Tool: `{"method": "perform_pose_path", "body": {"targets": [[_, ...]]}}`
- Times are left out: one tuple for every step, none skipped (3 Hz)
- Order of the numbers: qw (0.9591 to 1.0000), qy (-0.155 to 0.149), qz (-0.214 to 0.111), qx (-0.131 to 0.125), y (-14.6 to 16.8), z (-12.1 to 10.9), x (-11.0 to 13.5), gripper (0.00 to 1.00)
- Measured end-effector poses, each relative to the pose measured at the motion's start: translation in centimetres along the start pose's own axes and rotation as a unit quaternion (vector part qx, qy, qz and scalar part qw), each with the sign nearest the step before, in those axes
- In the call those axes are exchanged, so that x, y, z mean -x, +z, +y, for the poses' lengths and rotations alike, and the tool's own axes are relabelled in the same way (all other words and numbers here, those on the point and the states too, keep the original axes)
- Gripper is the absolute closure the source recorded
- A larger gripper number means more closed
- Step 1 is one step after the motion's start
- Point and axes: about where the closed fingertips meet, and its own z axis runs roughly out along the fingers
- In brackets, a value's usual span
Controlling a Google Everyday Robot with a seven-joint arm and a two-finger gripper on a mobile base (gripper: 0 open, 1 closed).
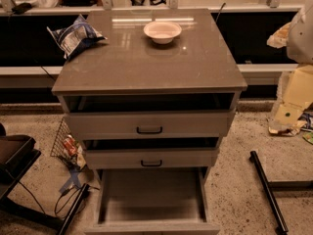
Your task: Close bottom drawer
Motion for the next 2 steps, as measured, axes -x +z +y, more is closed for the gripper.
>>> {"method": "perform_pose_path", "body": {"targets": [[1.0000, 0.000, 0.000, 0.000, 0.0, 0.0, 0.0, 0.00], [0.9998, 0.005, 0.007, -0.017, -1.6, -1.3, -0.2, 0.00]]}}
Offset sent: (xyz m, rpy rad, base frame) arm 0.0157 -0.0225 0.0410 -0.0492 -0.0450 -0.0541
